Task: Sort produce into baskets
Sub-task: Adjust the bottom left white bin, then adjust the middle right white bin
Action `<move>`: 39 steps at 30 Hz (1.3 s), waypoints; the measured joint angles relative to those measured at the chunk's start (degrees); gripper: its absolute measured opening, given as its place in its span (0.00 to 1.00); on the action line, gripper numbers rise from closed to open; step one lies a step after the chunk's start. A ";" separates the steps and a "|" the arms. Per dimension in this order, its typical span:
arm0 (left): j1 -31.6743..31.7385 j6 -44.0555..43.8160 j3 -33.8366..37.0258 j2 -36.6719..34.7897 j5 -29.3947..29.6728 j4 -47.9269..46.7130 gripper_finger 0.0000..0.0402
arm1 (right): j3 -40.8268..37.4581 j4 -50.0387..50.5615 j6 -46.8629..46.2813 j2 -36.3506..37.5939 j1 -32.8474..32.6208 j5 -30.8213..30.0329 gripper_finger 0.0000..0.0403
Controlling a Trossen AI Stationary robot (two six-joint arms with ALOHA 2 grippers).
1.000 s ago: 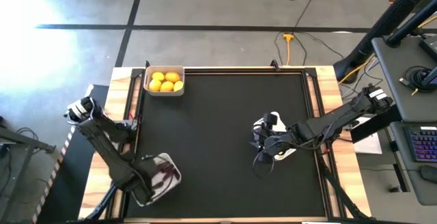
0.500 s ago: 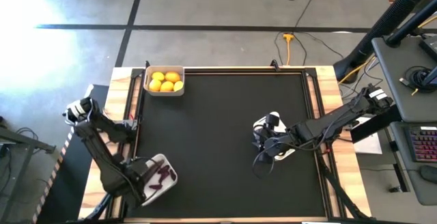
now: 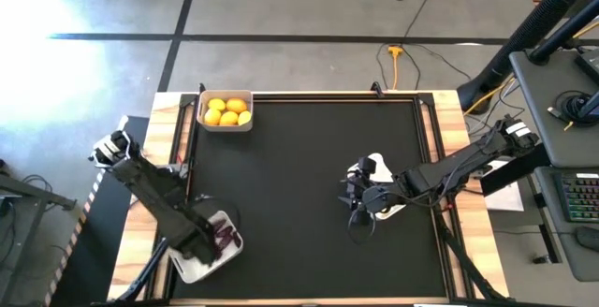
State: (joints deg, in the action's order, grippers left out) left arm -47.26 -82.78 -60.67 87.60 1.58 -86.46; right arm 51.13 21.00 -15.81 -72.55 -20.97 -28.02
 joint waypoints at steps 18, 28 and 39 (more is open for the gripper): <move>16.74 19.67 10.82 -6.33 -0.85 24.55 0.00 | -2.43 10.93 -10.85 0.00 -0.08 7.09 0.54; 10.10 26.42 5.10 -4.60 -0.32 27.77 0.00 | -2.45 17.01 -25.78 0.00 0.02 3.03 0.54; 11.17 43.05 -1.68 -4.60 16.76 28.91 0.00 | -3.10 7.83 -28.03 -5.09 5.05 0.98 0.54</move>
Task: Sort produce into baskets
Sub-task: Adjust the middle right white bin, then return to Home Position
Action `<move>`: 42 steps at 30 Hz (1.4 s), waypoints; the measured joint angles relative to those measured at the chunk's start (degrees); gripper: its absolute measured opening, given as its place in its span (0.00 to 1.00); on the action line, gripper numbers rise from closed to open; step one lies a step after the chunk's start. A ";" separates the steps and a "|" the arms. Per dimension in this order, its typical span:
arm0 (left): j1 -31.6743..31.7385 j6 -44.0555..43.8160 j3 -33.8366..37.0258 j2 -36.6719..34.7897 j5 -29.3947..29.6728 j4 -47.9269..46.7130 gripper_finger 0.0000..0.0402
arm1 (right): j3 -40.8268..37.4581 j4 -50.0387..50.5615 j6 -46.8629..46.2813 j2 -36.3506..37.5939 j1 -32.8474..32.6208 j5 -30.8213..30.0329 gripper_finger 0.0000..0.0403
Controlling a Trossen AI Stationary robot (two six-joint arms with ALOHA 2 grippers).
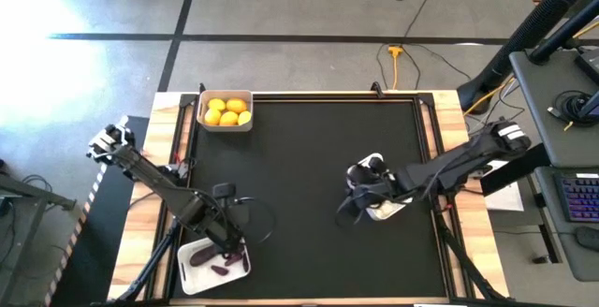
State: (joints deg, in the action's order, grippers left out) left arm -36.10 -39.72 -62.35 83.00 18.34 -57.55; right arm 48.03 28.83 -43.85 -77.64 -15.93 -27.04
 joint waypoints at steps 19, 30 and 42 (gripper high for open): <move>17.10 28.54 2.21 -3.47 0.21 12.01 0.00 | -0.07 32.25 -17.70 -0.95 7.76 -5.74 0.54; 27.05 39.66 11.17 -22.14 -2.72 31.33 0.00 | 0.15 29.07 -10.46 9.39 9.74 -13.51 0.54; 32.30 42.02 30.24 -43.15 -2.83 45.58 0.00 | -6.54 -17.85 41.27 13.63 11.40 -1.76 0.47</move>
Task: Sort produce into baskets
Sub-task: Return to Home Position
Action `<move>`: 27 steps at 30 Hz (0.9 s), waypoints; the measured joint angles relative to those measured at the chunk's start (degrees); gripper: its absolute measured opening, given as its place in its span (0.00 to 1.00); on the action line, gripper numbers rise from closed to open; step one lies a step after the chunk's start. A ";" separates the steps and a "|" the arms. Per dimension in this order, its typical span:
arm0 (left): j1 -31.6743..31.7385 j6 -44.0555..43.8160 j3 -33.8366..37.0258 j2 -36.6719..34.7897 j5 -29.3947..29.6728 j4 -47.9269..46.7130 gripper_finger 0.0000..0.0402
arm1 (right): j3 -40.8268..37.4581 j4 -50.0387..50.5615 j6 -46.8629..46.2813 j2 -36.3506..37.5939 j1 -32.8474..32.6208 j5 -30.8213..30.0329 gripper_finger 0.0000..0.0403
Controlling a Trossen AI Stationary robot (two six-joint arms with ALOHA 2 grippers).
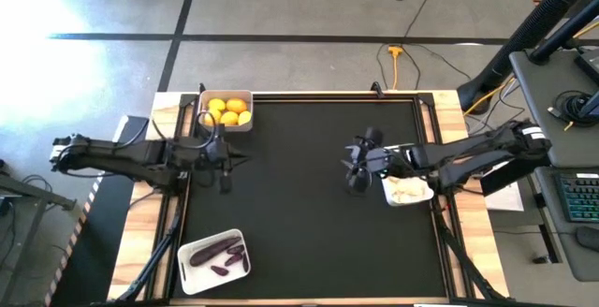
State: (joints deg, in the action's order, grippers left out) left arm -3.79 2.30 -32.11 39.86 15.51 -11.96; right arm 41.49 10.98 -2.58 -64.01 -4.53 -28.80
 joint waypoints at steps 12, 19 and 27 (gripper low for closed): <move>0.22 -1.12 20.86 -12.41 0.73 17.40 0.00 | -18.08 -10.27 11.79 26.90 2.06 23.82 0.03; 0.48 -5.48 30.62 -21.24 1.98 19.68 0.00 | -27.24 -10.38 10.49 45.76 2.70 24.35 0.02; 0.44 -7.73 31.51 -30.01 -2.94 15.61 0.00 | -39.40 -14.70 8.10 63.81 2.70 30.42 0.02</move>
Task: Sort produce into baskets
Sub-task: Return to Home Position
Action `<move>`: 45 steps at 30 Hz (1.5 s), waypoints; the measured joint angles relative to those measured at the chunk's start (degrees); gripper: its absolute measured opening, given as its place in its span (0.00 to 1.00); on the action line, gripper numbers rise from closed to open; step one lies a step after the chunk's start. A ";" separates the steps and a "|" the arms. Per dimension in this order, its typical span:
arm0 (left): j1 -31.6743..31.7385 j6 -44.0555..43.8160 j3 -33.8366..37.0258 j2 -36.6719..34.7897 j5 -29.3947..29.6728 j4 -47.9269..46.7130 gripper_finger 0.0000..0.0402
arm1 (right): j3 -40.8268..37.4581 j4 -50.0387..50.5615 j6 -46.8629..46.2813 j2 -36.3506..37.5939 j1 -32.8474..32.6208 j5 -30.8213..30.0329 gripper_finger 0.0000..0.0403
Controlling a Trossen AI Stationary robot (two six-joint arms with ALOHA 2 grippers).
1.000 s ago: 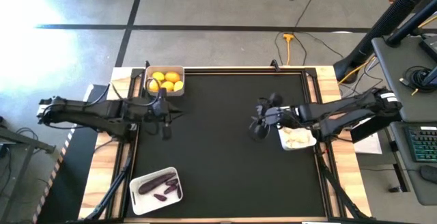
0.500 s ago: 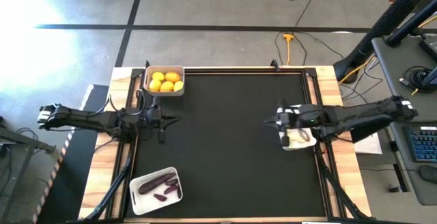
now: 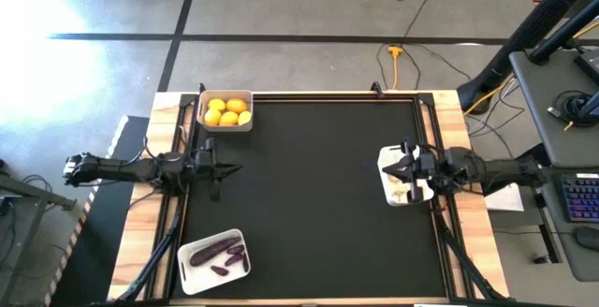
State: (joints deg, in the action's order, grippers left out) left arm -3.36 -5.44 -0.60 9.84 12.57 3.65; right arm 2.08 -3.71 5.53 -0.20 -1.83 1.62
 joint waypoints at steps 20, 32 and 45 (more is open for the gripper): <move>0.09 2.06 -1.46 -2.20 15.11 0.08 0.00 | -1.35 2.37 13.65 -5.96 0.00 -5.70 0.02; 0.09 1.94 -1.51 -1.92 15.11 0.07 0.00 | -1.38 2.46 15.25 -7.09 0.00 -5.71 0.02; 0.09 1.93 -1.51 -1.72 15.11 0.20 0.00 | -1.42 2.48 5.09 -7.09 0.00 -5.74 0.02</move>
State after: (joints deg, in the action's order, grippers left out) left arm -3.27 -3.51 -2.11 8.13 27.68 3.85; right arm 0.67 -1.23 10.62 -7.29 -1.83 -4.12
